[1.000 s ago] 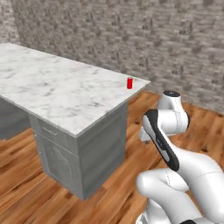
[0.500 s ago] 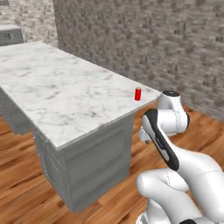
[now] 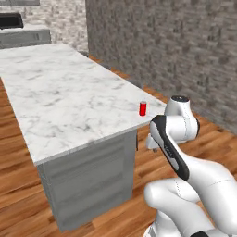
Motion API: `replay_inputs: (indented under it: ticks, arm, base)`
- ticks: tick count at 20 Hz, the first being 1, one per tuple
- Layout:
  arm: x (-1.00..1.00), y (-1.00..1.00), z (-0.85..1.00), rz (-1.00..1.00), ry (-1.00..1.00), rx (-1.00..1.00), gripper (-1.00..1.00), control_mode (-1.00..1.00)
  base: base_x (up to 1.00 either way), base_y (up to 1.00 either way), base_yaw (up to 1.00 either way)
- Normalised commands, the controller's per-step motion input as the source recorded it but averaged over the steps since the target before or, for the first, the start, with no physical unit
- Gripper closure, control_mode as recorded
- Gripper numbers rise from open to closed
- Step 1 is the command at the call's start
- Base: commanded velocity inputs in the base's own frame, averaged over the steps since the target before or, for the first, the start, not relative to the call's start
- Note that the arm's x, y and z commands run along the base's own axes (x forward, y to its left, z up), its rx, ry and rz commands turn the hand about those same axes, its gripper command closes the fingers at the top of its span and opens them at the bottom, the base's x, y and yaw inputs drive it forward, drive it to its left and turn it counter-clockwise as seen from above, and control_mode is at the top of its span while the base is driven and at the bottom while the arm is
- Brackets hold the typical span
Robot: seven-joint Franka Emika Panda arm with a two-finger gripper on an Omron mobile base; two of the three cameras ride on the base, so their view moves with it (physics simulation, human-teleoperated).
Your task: Four empty soda cans are scattered around the kitchen. Gather all the cans and cluster them next to the stove for recycling.
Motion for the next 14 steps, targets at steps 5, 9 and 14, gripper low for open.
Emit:
replay_inputs:
  ticks: [5, 9, 14]
  arm:
    - [0.00, 0.00, 0.00, 0.00, 0.00, 0.00, -1.00, 1.00]
    - [0.00, 0.00, 0.00, 0.00, 0.00, 0.00, -1.00, 1.00]
    - [0.00, 0.00, 0.00, 0.00, 0.00, 0.00, -1.00, 1.00]
  base:
    - [0.27, -0.57, 0.26]
    - [0.32, -0.49, 0.24]
    - [0.35, -0.32, 0.24]
